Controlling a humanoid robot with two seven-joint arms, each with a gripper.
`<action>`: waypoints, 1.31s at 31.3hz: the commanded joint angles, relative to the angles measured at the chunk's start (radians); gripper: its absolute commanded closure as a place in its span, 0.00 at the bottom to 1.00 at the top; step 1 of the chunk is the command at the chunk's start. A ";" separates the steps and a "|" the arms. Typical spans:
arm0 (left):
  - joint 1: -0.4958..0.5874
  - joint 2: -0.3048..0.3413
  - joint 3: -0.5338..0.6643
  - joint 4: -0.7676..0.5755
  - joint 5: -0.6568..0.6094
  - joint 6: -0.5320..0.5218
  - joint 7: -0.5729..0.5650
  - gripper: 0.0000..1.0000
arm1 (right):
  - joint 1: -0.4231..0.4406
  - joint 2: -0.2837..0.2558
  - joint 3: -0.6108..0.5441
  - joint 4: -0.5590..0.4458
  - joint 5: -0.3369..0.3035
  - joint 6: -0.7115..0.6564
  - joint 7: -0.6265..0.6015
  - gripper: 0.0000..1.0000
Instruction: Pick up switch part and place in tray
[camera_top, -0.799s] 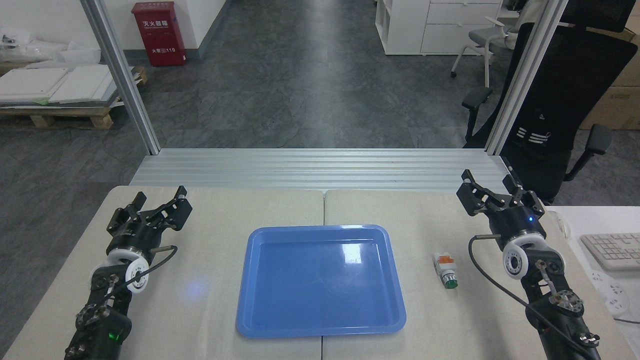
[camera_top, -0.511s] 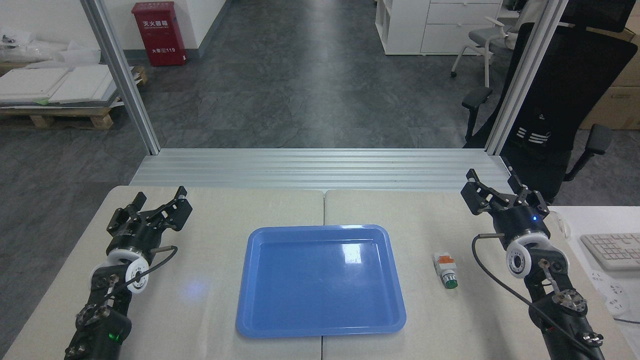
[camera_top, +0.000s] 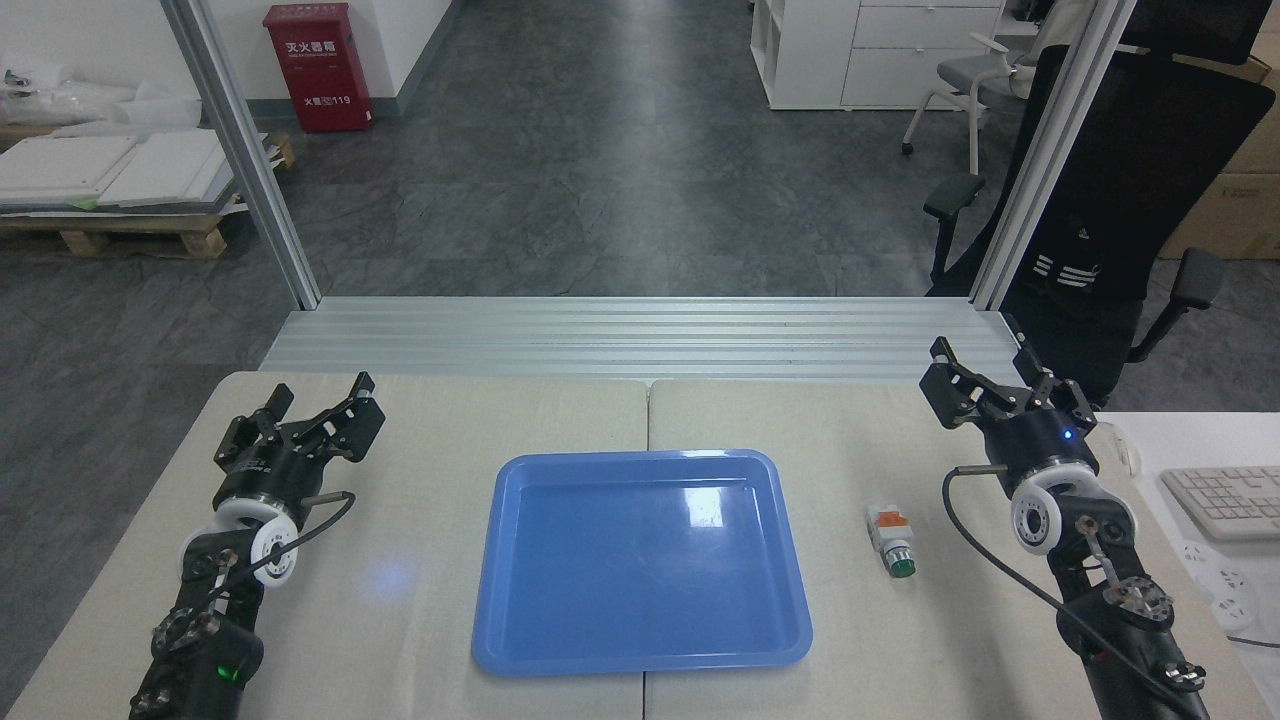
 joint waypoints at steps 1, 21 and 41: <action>0.000 0.000 0.000 0.000 0.000 0.000 0.000 0.00 | 0.001 -0.004 -0.002 0.000 0.001 -0.002 0.000 0.01; 0.000 0.000 0.000 0.000 0.000 0.000 0.000 0.00 | 0.005 -0.004 0.009 -0.004 0.001 -0.001 0.000 0.01; 0.000 0.000 0.000 0.000 0.000 0.000 0.000 0.00 | 0.005 -0.017 0.004 -0.015 0.001 0.001 0.000 0.01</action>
